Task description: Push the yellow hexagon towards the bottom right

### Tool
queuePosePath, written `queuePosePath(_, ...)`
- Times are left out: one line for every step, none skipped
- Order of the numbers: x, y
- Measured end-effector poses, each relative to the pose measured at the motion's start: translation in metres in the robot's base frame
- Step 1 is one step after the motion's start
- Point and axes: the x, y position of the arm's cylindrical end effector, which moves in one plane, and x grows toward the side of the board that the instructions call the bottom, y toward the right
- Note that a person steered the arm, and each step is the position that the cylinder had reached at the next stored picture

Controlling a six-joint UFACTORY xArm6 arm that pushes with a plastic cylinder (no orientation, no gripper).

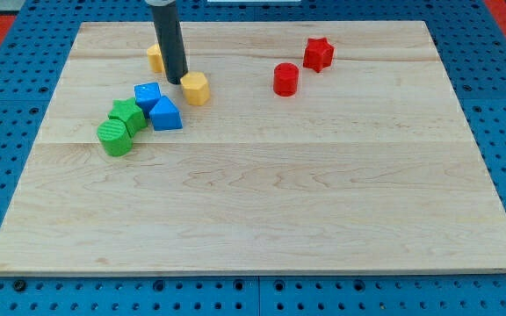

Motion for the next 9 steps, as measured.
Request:
queuePosePath(0.025, 0.006)
queuePosePath(0.038, 0.012)
queuePosePath(0.037, 0.012)
queuePosePath(0.037, 0.024)
queuePosePath(0.037, 0.055)
queuePosePath(0.037, 0.085)
queuePosePath(0.046, 0.101)
queuePosePath(0.065, 0.105)
queuePosePath(0.083, 0.116)
